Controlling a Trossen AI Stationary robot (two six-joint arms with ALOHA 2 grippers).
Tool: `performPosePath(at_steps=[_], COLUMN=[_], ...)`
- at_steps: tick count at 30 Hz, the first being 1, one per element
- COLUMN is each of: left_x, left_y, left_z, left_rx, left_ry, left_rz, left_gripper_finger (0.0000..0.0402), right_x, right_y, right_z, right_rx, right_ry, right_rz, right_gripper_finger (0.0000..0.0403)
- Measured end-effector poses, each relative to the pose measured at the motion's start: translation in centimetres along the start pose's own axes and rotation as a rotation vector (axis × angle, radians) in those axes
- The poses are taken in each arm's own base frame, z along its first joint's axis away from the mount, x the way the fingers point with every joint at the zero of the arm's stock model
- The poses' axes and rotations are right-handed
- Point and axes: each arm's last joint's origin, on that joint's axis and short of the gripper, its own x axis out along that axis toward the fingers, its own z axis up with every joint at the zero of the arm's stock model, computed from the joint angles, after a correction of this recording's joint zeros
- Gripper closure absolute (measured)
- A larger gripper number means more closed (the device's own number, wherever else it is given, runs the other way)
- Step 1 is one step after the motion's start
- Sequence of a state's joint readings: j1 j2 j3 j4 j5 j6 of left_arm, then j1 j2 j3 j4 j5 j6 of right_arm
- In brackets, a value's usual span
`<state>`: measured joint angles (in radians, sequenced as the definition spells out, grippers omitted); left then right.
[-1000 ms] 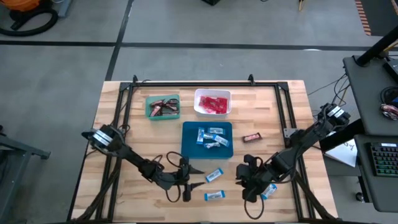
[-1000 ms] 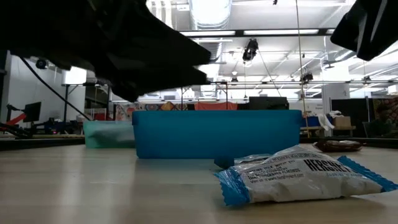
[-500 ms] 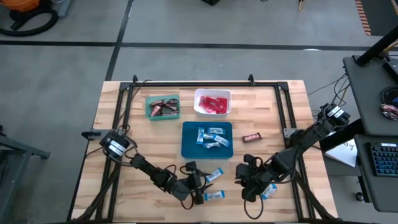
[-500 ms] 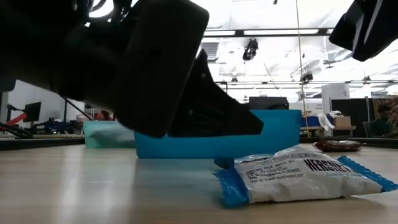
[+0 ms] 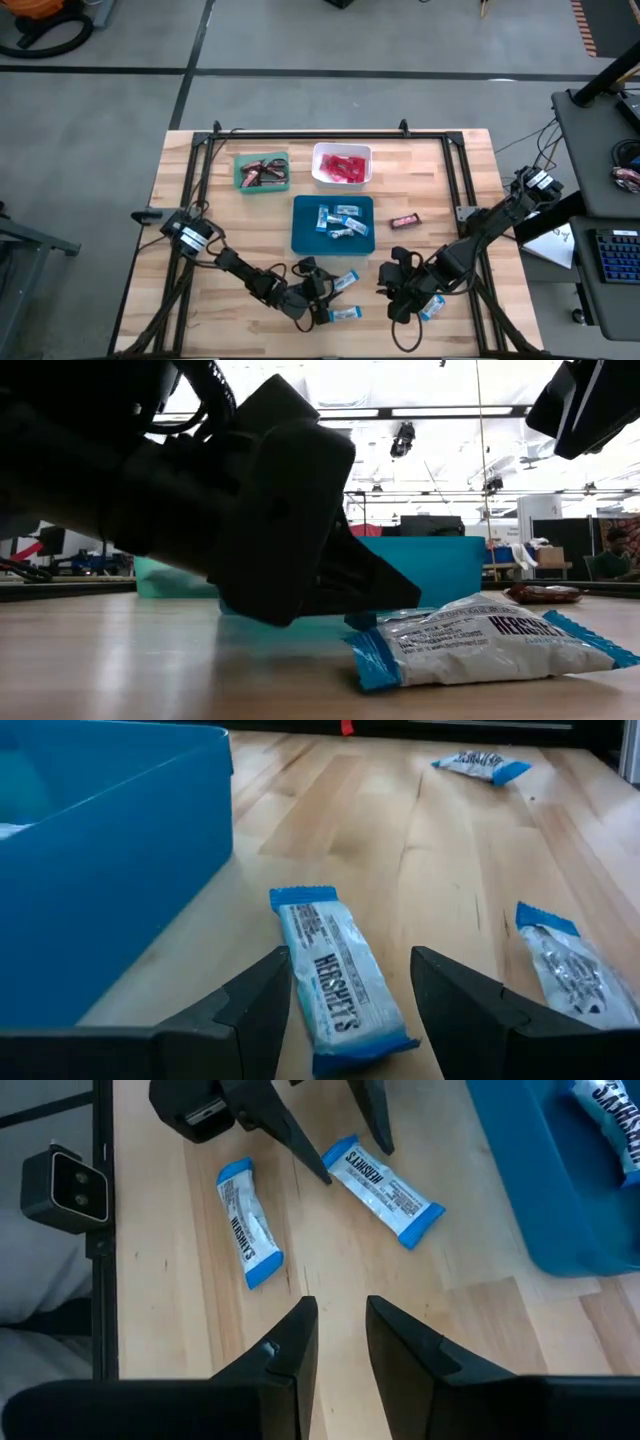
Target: Sort candy
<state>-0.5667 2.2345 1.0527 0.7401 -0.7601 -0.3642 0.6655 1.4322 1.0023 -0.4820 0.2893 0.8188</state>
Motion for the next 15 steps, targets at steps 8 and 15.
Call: performPosePath(at_steps=[8, 15], left_x=[0.38, 0.45], left_y=[0.47, 0.52], left_z=[0.0, -0.02], left_rx=[0.01, 0.003], left_ry=[0.012, 0.019], left_rz=[0.015, 0.005], left_gripper_finger=[0.0211, 0.0211], right_x=[0.0, 0.0], right_y=[0.0, 0.0], right_z=[0.0, 0.01], right_rx=[0.0, 0.001], right_ry=[-0.001, -0.001], right_rz=[0.0, 0.0], right_gripper_finger=[0.0323, 0.0328])
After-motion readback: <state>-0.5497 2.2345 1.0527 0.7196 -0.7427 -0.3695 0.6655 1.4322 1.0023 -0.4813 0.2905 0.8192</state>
